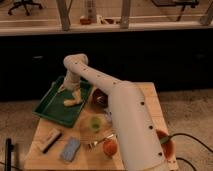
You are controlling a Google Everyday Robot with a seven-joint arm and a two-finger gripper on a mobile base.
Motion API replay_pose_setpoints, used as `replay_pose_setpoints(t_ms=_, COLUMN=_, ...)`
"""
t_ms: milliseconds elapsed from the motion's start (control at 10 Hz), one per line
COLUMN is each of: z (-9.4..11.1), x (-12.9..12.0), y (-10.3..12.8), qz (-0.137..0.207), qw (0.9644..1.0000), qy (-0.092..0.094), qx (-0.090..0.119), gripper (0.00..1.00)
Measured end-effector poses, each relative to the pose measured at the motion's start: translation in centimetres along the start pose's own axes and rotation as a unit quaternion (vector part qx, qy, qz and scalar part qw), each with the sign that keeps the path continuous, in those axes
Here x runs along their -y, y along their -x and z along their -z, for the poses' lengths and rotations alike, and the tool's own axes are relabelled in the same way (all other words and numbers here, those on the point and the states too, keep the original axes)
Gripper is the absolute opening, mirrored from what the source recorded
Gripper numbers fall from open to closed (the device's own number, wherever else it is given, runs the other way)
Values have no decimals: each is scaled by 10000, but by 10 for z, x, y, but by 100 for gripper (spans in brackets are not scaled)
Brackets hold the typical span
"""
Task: Place banana in tray
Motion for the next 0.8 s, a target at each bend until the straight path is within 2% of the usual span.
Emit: replay_pose_setpoints(t_ms=800, z=8, x=2, y=-8, qz=-113, qw=9999, qy=12, qx=-26, gripper=80)
